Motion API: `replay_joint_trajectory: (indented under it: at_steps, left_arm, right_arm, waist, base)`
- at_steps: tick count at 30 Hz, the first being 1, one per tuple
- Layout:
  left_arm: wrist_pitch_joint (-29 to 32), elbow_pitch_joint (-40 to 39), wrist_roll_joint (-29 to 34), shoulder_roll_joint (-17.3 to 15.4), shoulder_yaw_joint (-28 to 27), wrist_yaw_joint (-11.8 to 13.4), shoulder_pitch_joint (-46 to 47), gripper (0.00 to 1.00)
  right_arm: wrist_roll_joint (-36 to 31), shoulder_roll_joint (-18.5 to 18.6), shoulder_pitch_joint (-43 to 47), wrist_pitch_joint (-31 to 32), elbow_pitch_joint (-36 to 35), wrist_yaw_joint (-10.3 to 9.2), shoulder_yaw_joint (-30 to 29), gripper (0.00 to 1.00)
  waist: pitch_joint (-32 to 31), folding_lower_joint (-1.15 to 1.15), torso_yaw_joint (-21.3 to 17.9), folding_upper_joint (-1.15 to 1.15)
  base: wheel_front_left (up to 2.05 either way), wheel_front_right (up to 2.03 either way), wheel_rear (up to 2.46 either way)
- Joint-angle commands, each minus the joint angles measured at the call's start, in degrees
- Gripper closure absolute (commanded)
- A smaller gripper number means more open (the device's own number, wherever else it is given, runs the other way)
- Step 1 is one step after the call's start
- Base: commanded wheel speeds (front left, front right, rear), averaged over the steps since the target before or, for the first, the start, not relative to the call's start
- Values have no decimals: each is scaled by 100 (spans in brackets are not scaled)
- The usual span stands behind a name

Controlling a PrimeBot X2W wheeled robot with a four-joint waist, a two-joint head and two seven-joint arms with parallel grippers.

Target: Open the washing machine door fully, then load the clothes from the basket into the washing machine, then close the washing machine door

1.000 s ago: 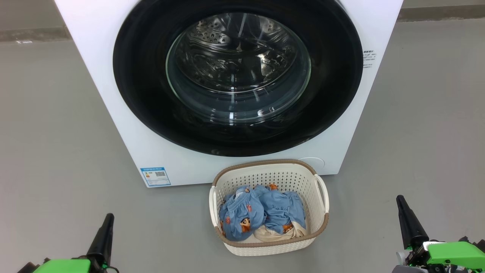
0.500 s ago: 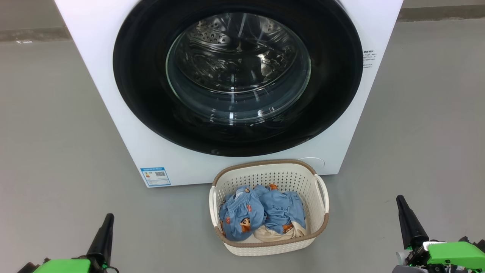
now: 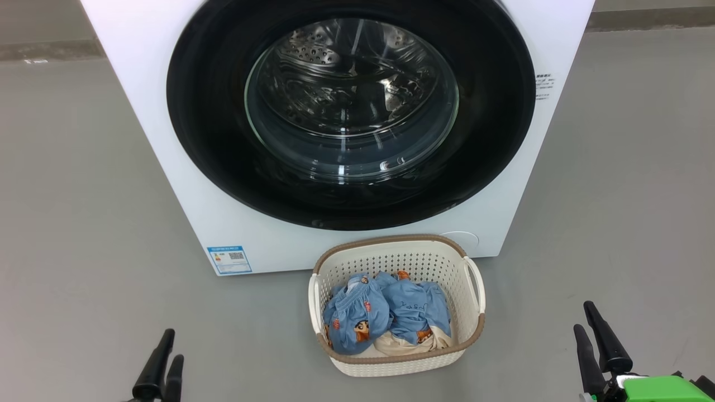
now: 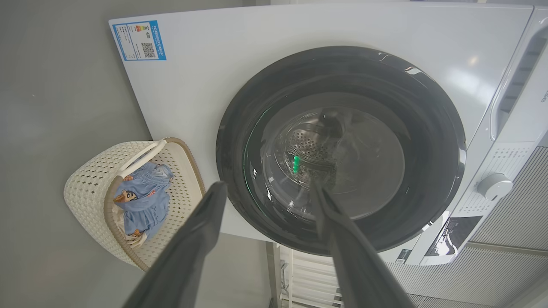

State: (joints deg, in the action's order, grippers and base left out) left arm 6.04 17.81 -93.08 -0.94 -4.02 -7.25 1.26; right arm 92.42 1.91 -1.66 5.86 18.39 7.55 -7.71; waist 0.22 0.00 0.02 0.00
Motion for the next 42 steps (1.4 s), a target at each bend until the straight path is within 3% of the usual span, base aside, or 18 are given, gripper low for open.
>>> replay_joint_trajectory:
  at_steps: [1,14,42]
  left_arm:
    - [-67,-172,46,-88,-11,-6,163,0]
    - [-291,-385,502,-142,32,-8,103,0]
    - [-747,-801,2192,-237,151,-12,-3,0]
  right_arm:
    - [-41,51,-130,-60,-163,0,43,0]
    - [-643,107,-122,-286,-233,-1,165,0]
    - [-2388,262,-166,-739,-328,-2,567,0]
  waist:
    - [-3,7,5,0]
    - [4,0,31,0]
    - [28,0,73,0]
  base:
    - [0,0,0]
    - [0,0,0]
    - [0,0,0]
